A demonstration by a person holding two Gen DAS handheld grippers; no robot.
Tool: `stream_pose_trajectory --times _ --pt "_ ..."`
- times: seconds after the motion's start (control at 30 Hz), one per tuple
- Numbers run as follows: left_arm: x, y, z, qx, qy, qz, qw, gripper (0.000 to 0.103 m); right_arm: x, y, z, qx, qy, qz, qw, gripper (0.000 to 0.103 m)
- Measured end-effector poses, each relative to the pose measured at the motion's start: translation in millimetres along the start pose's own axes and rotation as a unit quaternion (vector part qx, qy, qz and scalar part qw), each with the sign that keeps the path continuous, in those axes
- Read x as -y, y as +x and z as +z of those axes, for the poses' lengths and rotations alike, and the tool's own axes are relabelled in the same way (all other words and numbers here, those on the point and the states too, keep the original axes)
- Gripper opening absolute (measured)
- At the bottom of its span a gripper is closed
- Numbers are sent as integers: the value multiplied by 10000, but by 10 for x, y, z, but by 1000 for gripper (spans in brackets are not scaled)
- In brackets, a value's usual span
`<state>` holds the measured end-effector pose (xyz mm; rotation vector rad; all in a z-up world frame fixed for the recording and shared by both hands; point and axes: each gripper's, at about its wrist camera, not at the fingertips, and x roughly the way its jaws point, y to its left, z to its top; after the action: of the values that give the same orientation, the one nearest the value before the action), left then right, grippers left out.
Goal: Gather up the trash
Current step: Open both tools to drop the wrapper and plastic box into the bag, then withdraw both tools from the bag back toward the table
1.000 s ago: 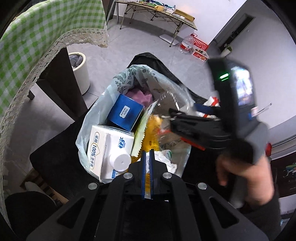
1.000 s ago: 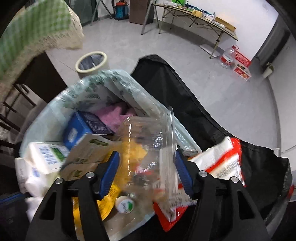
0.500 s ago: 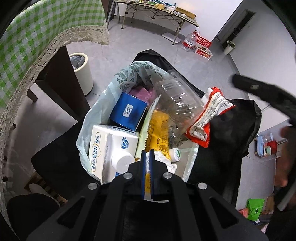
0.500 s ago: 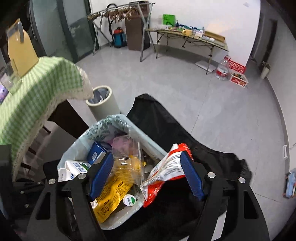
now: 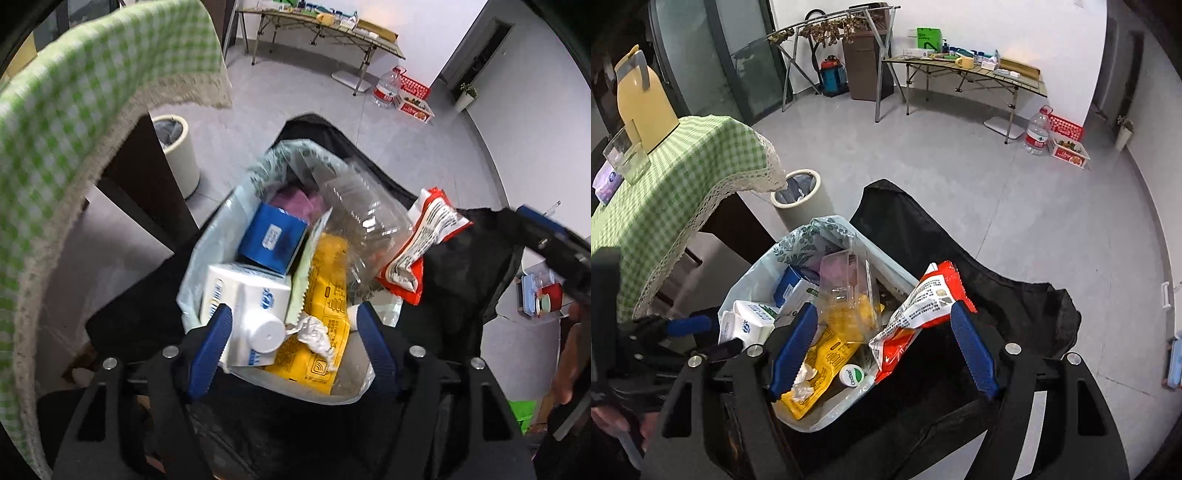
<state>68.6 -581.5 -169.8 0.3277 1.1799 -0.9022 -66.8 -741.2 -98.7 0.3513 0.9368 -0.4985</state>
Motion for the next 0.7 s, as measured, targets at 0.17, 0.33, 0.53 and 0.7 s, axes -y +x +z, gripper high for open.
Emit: stream_pose_trajectory --times 0.17,0.33,0.53,0.7 --pt "-62 -346 45 240 17 -142 9996 70 -2 -158 24 158 -25 -109 9998 72" --pt "-213 -901 64 844 -10 -266 9961 79 -28 -420 124 406 -90 -293 9987 76" --pt "-505 -1735 56 1798 60 216 9835 91 -194 -842 279 826 -183 -401 9956 78" --pt "-913 -2444 -68 2431 -309 361 9688 93 -487 -1245 454 1250 -338 -458 9905 78"
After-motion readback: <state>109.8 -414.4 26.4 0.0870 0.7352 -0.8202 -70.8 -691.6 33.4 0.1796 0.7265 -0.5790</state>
